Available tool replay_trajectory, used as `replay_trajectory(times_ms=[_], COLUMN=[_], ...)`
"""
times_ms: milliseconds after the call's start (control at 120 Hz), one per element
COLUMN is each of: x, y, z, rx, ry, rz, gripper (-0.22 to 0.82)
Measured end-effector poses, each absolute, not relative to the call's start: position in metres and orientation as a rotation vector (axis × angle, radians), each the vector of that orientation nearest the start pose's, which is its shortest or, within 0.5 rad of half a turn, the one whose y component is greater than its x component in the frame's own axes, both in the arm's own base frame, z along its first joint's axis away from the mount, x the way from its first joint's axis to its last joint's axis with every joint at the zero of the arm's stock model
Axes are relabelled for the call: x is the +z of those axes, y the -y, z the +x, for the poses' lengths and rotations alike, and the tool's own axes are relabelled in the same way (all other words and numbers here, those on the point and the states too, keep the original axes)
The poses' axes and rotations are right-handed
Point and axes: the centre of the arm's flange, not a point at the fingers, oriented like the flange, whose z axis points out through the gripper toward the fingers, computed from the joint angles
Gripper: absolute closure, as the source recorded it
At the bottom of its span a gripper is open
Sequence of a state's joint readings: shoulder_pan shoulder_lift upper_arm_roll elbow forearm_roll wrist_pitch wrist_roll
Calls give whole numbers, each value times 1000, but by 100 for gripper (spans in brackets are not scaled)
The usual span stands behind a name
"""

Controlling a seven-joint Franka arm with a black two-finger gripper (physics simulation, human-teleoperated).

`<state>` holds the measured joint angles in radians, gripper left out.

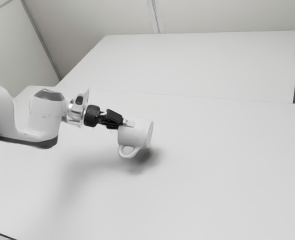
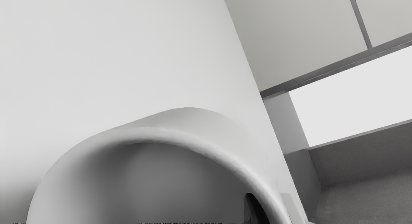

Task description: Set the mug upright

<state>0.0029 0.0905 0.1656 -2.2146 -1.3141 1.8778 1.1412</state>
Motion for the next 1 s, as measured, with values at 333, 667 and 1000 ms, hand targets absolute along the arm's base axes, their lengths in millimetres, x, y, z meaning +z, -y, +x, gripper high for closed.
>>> replay_trajectory(times_ms=[333, 667, 1000], x=[412, 386, 378], y=[-5, 46, 58], z=[539, 534, 494], rx=[193, 16, -154], ry=[801, 628, 389], rz=[2698, 2951, 3169], gripper=[79, 78, 78])
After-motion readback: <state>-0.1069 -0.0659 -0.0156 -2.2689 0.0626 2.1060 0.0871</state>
